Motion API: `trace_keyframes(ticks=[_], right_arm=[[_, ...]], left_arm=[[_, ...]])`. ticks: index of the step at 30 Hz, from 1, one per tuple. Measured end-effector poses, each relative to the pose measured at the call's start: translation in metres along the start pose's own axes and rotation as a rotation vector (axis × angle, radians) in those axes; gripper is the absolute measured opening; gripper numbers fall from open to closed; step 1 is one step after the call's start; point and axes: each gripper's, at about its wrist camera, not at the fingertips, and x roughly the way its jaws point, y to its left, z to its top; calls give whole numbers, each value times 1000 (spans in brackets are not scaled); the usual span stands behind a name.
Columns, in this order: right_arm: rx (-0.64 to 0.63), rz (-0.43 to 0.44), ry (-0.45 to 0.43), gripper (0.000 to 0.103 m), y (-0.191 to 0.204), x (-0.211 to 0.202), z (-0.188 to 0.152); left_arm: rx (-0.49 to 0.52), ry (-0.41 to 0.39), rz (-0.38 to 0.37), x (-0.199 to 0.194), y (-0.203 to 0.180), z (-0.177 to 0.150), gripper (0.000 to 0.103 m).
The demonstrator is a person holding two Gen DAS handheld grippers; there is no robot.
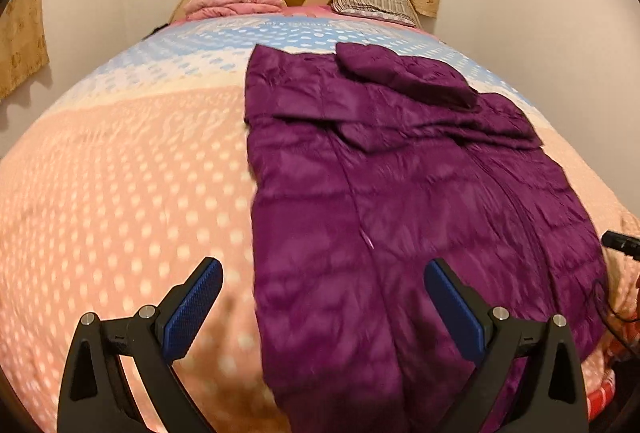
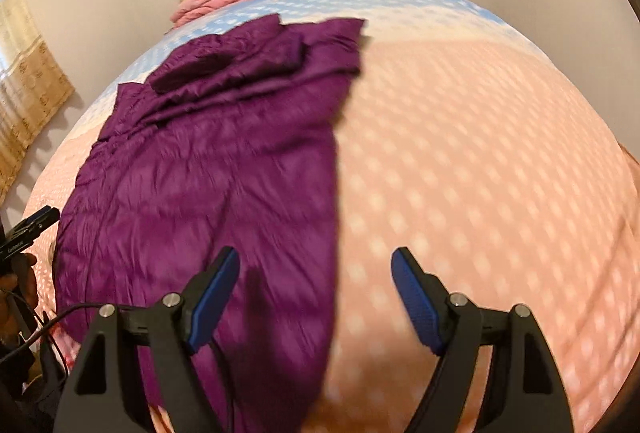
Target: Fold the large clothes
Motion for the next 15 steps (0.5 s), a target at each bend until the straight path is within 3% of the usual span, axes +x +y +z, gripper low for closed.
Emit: trace_keyframes(ticks=[6, 15], right_arm=[[39, 4, 8, 81, -7, -22, -37], [35, 116, 88, 81, 15, -8, -73]], left_arm=[[26, 1, -7, -17, -14, -21, 101], [25, 63, -35, -23, -19, -54, 101]])
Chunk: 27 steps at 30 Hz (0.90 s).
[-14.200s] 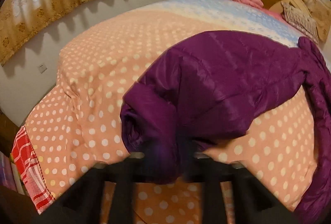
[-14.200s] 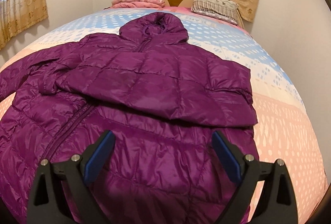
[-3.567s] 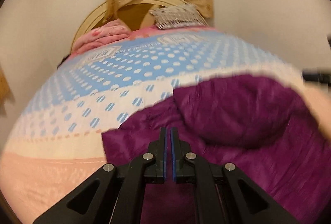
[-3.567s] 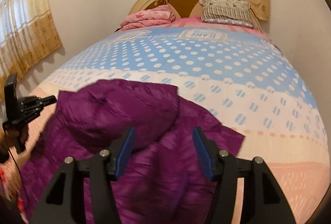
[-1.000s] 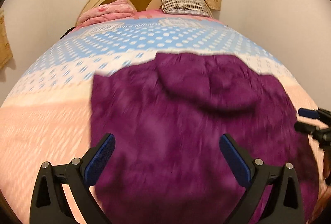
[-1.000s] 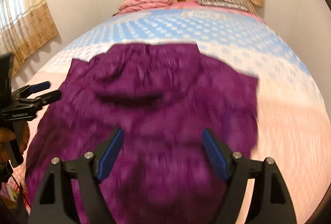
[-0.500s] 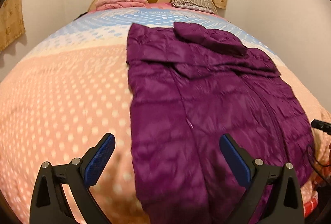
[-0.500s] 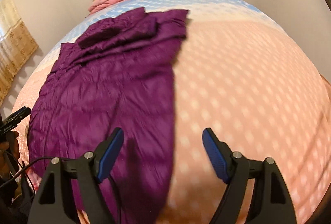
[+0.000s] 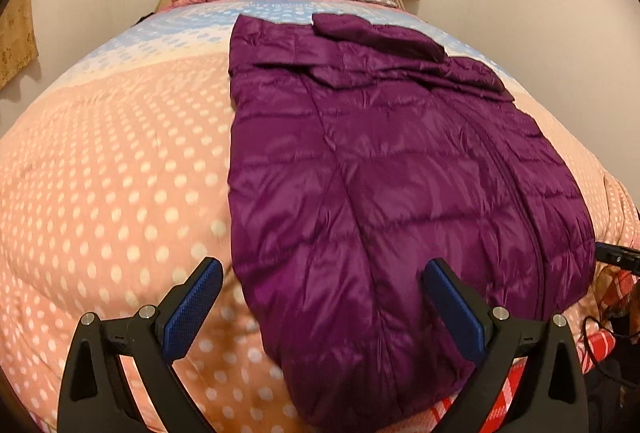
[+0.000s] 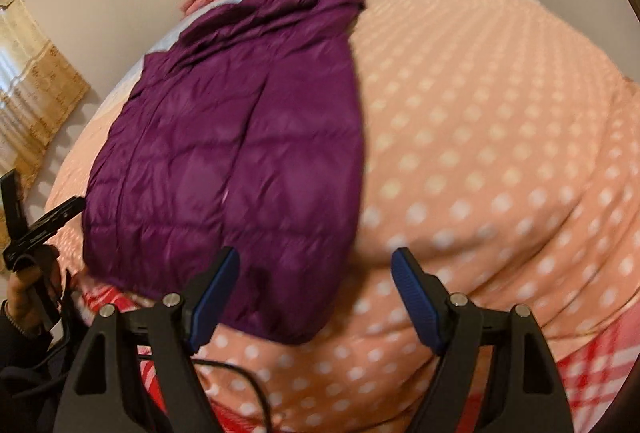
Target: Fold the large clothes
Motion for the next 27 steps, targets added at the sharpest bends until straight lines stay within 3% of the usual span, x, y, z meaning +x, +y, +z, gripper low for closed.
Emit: trace_keyframes(ticks=[2, 6, 7, 10, 12, 13, 14, 15, 18, 27], right_arm=[[9, 14, 12, 79, 1, 7, -2], [26, 54, 50, 66, 0, 23, -6], [35, 65, 55, 63, -1, 27, -7], [78, 132, 52, 46, -8, 32, -7], [79, 187, 47, 19, -9, 29, -10], [69, 189, 39, 16, -7, 26, -9], [51, 189, 34, 12, -3, 23, -8], [27, 194, 26, 11, 2, 17, -8], [-28, 212, -20, 10, 17, -3, -4], [-118, 309, -245, 9, 47, -90, 7]], left_arm=[[-15, 16, -19, 2, 1, -7, 99], [-20, 47, -58, 8, -2, -15, 77], [-18, 51, -63, 10, -3, -16, 75], [-20, 51, -82, 13, -4, -19, 68], [-9, 43, -98, 11, -6, -20, 48], [5, 37, -93, 8, -8, -19, 42], [18, 31, -95, 5, -10, -18, 27], [37, 21, -97, 0, -13, -17, 18], [73, -30, -89, -21, -17, -10, 9], [67, -174, -142, -95, -9, 16, 7]])
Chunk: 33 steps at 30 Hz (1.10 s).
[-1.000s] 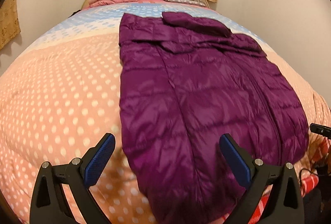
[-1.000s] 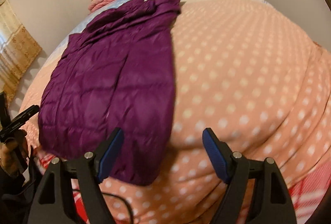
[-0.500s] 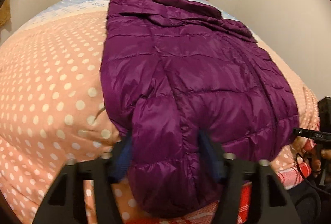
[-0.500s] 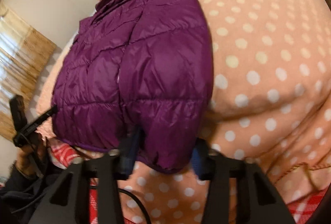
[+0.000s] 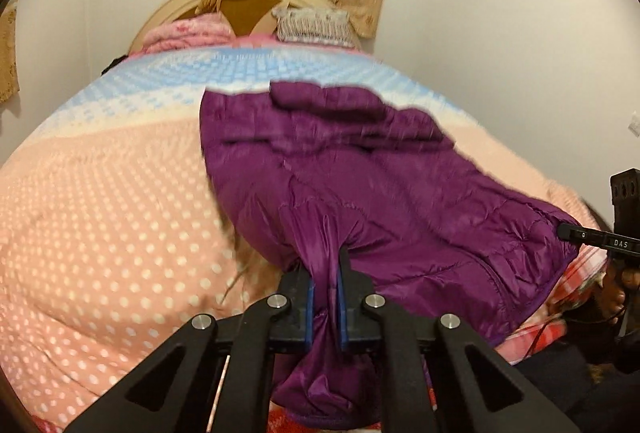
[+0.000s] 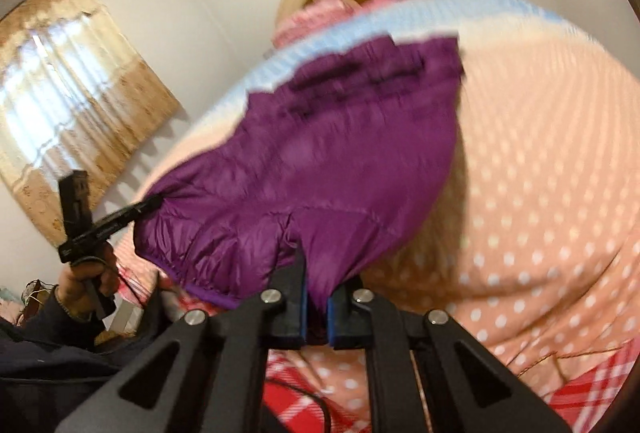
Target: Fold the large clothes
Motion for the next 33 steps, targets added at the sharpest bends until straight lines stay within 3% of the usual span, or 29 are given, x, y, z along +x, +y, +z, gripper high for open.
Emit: trace_keyframes(ticks=[2, 6, 9, 14, 17, 19, 23, 25, 26, 27, 29, 31, 32, 33], right_arm=[[-27, 20, -75, 9, 11, -23, 12], [-92, -3, -206, 8, 23, -46, 44], [-127, -71, -258, 8, 20, -15, 83], [-143, -180, -287, 8, 8, 65, 153], [-117, -195, -291, 8, -1, 95, 189], [-111, -202, -288, 8, -3, 114, 208], [-126, -238, -261, 8, -12, 140, 223], [-121, -257, -242, 8, -17, 153, 223], [-109, -262, -231, 8, -24, 159, 223], [-97, -262, -223, 8, -29, 165, 225], [-60, -276, -203, 10, -43, 181, 230], [-42, -314, -178, 14, -52, 200, 236], [-24, -322, -171, 19, -57, 208, 240], [-8, -328, -165, 35, -61, 214, 243]], left_arm=[[4, -47, -29, -25, -3, 11, 7], [52, -118, -10, -43, -3, 35, 7], [91, -161, 51, -14, 14, 63, 7], [13, -148, 32, 67, 55, 121, 7], [-42, -155, 48, 101, 73, 148, 12], [-80, -132, 62, 118, 83, 160, 17], [-142, -122, 83, 138, 103, 168, 39], [-179, -150, 114, 138, 113, 168, 61], [-195, -188, 168, 134, 118, 168, 80], [-211, -221, 198, 130, 123, 167, 89], [-259, -243, 206, 130, 133, 166, 91], [-280, -193, 244, 145, 140, 167, 91], [-280, -188, 259, 150, 137, 167, 91], [-275, -189, 261, 154, 134, 167, 91]])
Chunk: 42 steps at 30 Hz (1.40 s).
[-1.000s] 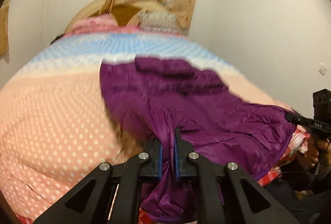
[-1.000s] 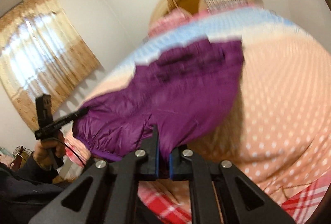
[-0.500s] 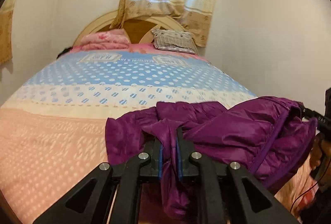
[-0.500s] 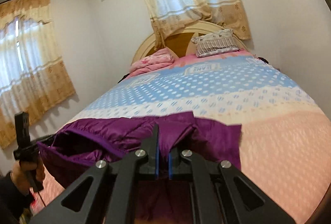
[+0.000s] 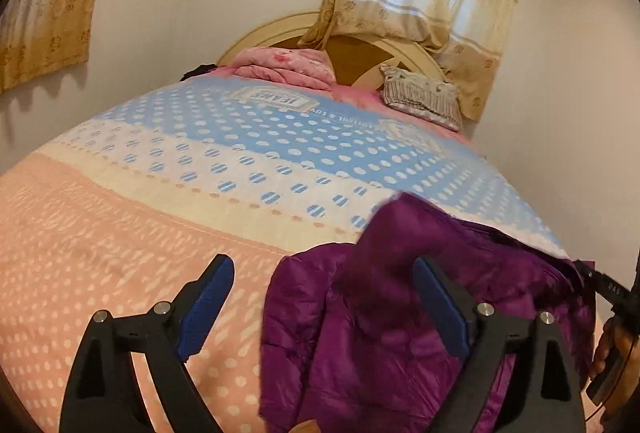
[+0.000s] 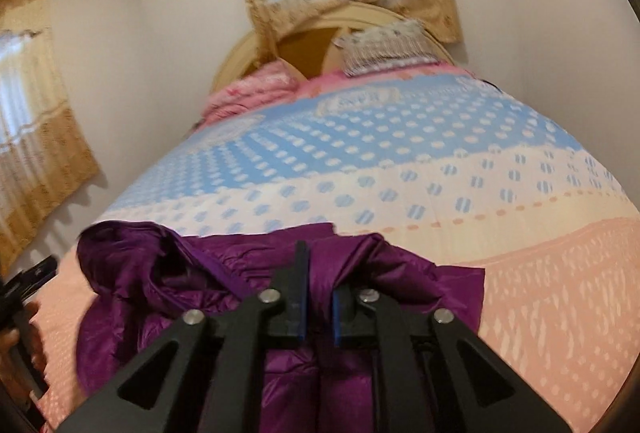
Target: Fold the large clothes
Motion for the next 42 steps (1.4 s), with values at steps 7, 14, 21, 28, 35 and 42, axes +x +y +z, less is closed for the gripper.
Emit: trace_keyframes(ticks=[7, 14, 21, 28, 35, 42], right_arm=[[23, -10, -28, 92, 16, 0, -1], [-243, 62, 133, 72, 88, 20, -40], [-173, -1, 181, 69, 70, 71, -40], [-134, -20, 180, 69, 62, 86, -46], [-71, 0, 197, 69, 50, 99, -44], [-72, -16, 236, 70, 51, 110, -44]], left_arm=[[160, -83, -22, 2, -66, -8, 91], [298, -40, 120, 58, -92, -25, 92], [89, 121, 220, 104, -44, -39, 92], [35, 196, 204, 122, -34, -42, 92], [-56, 242, 171, 136, -26, -45, 97], [-27, 285, 200, 145, -33, -46, 102]])
